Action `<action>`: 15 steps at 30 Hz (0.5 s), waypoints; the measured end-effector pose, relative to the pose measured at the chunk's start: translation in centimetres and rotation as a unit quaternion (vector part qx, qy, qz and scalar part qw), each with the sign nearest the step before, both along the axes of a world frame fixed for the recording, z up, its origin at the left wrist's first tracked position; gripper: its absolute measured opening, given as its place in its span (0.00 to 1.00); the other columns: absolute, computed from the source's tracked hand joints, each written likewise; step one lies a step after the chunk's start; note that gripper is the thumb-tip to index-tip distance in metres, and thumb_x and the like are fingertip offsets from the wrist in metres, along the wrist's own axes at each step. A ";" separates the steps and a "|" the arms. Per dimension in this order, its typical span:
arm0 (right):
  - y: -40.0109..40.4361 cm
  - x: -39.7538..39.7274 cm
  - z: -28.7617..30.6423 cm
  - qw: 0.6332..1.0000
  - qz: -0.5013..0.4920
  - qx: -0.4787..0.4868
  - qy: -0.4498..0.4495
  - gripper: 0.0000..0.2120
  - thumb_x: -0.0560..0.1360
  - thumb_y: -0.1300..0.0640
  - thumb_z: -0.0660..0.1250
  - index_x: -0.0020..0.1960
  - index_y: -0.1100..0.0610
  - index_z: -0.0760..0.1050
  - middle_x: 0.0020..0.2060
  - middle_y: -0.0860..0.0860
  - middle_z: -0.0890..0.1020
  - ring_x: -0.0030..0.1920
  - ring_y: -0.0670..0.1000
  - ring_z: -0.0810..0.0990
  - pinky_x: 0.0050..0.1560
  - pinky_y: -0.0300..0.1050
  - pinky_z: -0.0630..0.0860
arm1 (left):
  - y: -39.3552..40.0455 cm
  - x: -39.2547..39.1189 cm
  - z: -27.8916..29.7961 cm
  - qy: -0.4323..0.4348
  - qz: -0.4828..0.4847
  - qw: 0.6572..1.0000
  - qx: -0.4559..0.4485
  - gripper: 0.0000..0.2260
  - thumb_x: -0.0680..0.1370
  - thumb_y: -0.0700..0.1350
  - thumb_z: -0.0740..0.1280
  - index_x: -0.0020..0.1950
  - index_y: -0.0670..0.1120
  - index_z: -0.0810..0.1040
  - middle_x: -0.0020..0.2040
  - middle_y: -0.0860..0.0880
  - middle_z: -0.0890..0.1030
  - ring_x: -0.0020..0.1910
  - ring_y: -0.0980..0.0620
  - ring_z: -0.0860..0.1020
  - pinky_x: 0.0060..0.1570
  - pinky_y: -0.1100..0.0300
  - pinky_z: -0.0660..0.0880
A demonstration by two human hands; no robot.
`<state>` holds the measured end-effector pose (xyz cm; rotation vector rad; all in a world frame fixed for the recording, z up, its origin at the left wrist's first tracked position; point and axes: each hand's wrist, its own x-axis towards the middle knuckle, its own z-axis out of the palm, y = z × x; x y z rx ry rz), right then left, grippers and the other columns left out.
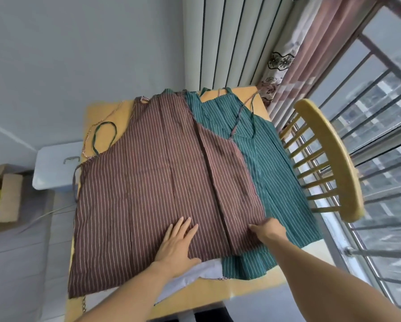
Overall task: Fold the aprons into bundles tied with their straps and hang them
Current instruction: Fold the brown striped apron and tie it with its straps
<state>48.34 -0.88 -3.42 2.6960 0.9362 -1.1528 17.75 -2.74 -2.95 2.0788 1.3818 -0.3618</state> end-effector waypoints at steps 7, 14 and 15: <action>-0.5 1.2 0.5 0.998 -0.027 0.020 0.050 0.21 0.73 0.47 0.76 0.57 0.53 0.68 0.51 0.51 0.79 0.49 0.55 0.82 0.49 0.50 0.79 | -0.3 2.1 -0.5 0.043 -0.015 0.999 0.000 0.41 0.81 0.57 0.65 0.83 0.55 0.40 0.82 0.50 0.34 0.80 0.48 0.32 0.79 0.45 0.36; -0.6 1.3 1.0 0.997 -0.050 0.026 0.055 0.14 0.78 0.48 0.72 0.42 0.56 0.72 0.41 0.53 0.81 0.39 0.51 0.80 0.37 0.45 0.74 | -0.3 2.7 -0.7 0.047 -0.005 0.999 0.015 0.36 0.82 0.62 0.59 0.83 0.55 0.44 0.82 0.50 0.34 0.81 0.47 0.35 0.79 0.43 0.38; -0.6 1.2 1.3 0.993 -0.075 0.055 0.076 0.13 0.79 0.50 0.71 0.42 0.56 0.72 0.43 0.55 0.82 0.40 0.52 0.79 0.39 0.45 0.74 | -0.3 2.7 -0.7 0.050 -0.005 0.999 0.006 0.39 0.80 0.66 0.59 0.83 0.56 0.43 0.81 0.51 0.34 0.81 0.47 0.34 0.79 0.42 0.38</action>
